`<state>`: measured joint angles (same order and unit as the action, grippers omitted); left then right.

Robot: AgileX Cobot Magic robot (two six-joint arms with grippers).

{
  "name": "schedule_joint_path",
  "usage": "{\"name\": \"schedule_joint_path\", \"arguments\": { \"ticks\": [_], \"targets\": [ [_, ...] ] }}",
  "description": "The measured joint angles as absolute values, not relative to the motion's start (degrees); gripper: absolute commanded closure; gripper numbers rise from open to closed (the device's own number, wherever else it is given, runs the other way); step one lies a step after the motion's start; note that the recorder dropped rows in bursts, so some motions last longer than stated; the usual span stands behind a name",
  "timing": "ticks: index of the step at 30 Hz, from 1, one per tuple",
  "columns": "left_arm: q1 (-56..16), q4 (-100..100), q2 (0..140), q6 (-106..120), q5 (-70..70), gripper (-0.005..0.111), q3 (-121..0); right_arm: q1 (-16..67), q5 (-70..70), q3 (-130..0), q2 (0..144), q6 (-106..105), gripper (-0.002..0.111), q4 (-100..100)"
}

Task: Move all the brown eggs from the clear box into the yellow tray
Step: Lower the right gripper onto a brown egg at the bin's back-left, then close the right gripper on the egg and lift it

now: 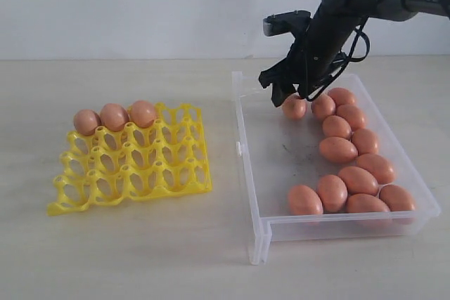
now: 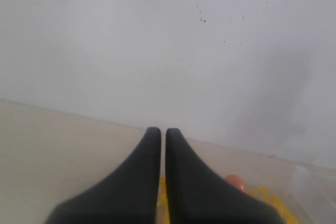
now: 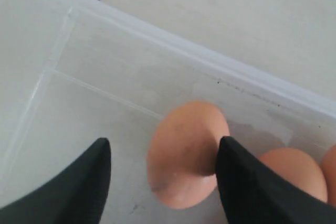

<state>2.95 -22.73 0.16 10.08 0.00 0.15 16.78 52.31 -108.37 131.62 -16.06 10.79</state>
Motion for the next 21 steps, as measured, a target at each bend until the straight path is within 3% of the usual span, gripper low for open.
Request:
{"name": "schedule_joint_path", "arguments": {
  "ticks": [18,20,21],
  "targets": [
    [2.9,-22.7,0.2,10.1,0.0,0.103,0.2,17.2,49.2,-108.4,136.0,-13.9,0.056,7.5],
    [2.9,-22.7,0.2,10.1,0.0,0.103,0.2,17.2,48.5,-108.5,136.0,-14.1,0.063,7.3],
    [2.9,-22.7,0.2,10.1,0.0,0.103,0.2,17.2,48.5,-108.5,136.0,-14.1,0.072,7.3]
  ]
}}
